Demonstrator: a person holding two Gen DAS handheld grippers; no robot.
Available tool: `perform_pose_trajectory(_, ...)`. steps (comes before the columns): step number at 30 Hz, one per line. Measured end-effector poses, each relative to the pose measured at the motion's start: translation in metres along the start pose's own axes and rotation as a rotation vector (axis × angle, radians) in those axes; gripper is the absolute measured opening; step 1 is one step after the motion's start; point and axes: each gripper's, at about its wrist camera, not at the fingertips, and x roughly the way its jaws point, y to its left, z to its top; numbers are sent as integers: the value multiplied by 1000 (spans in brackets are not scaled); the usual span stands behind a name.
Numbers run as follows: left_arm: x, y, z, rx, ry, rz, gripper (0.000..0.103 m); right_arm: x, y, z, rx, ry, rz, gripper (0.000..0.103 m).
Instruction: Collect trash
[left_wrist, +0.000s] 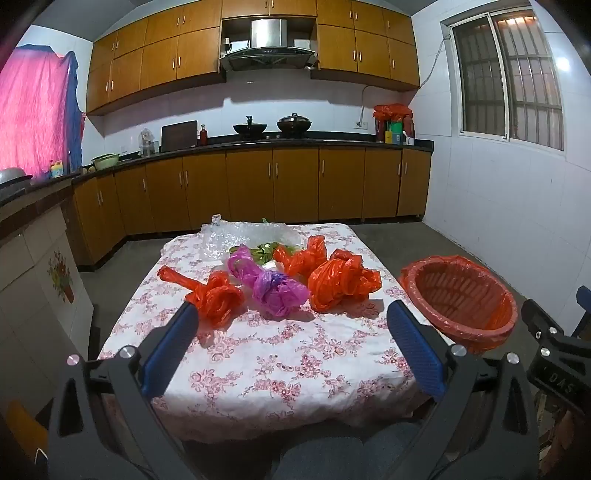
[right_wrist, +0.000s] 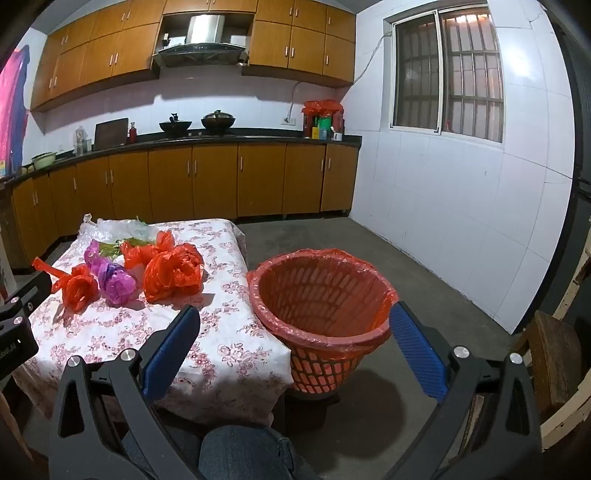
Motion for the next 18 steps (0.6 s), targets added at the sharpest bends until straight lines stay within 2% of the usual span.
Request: perform_pose_trajectory(18, 0, 0, 0, -4, 3, -3, 99, 1, -2, 0, 3, 0, 2, 101)
